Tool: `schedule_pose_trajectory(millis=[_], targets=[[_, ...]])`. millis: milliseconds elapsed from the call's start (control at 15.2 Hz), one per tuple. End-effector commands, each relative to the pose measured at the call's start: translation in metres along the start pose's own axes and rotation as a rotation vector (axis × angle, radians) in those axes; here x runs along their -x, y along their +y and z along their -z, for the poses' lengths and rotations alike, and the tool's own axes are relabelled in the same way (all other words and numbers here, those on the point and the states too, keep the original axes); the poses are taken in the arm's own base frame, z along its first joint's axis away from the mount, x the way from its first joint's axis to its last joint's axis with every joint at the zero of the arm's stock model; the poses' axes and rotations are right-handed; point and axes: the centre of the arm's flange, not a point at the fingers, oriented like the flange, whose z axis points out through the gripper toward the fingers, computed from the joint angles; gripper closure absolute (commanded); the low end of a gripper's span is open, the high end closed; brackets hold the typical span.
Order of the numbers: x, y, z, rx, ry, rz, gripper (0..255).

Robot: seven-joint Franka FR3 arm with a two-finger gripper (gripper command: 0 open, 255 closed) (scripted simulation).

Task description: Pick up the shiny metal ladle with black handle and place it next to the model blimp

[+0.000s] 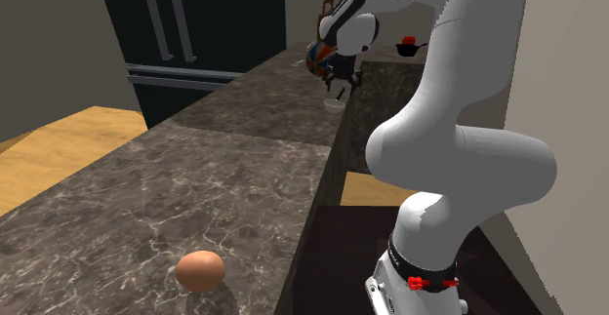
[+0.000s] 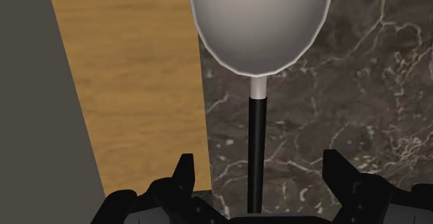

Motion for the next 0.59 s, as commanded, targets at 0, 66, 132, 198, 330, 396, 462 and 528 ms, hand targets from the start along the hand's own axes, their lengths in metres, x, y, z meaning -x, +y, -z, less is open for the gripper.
schedule_pose_trajectory(millis=[0, 66, 132, 198, 330, 396, 462, 528], targets=[[-0.001, 0.000, 0.024, 0.000, 0.000, 0.000, 0], [-0.001, 0.000, 0.035, 0.000, 0.000, 0.000, 0], [-0.001, 0.000, 0.035, 0.000, 0.000, 0.000, 0], [-0.001, 0.000, 0.035, 0.000, 0.000, 0.000, 0], [-0.001, 0.000, 0.035, 0.000, 0.000, 0.000, 0], [-0.001, 0.000, 0.035, 0.000, 0.000, 0.000, 0], [-0.001, 0.000, 0.035, 0.000, 0.000, 0.000, 0], [-0.001, 0.000, 0.035, 0.000, 0.000, 0.000, 0]])
